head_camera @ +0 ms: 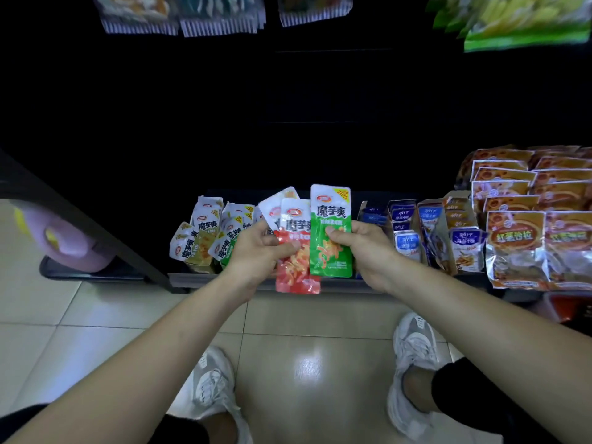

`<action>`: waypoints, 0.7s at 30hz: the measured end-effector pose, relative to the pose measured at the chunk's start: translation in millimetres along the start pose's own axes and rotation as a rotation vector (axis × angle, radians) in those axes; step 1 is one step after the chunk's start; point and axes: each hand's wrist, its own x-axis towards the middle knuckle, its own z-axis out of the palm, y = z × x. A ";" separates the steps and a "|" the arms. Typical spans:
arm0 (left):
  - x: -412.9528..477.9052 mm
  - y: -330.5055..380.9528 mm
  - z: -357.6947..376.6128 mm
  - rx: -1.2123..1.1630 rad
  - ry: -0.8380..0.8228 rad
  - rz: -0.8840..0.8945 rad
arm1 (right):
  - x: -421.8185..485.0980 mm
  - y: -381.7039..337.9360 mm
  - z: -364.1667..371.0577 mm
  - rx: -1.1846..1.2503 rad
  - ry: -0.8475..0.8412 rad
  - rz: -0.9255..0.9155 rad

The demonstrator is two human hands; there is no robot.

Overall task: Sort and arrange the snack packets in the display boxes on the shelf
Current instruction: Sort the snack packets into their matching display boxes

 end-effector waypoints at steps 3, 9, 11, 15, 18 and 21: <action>17.9 0.4 -21.7 0.128 0.220 0.086 | 5.6 -4.7 -6.9 -0.091 0.196 -0.100; 46.2 -19.1 -45.8 0.213 0.445 0.186 | 24.2 8.5 -27.3 -0.192 0.320 -0.113; 54.1 -26.4 -42.6 0.287 0.394 0.207 | 26.8 16.6 -32.7 -0.228 0.320 -0.086; 77.0 -29.8 -23.7 0.271 0.401 0.288 | 31.2 25.4 -41.7 -0.257 0.310 -0.082; 96.5 -29.7 -1.2 0.276 0.390 0.392 | 33.9 26.6 -47.9 -0.243 0.297 -0.094; 118.1 -38.3 15.3 0.244 0.365 0.383 | 37.8 26.4 -53.1 -0.214 0.297 -0.106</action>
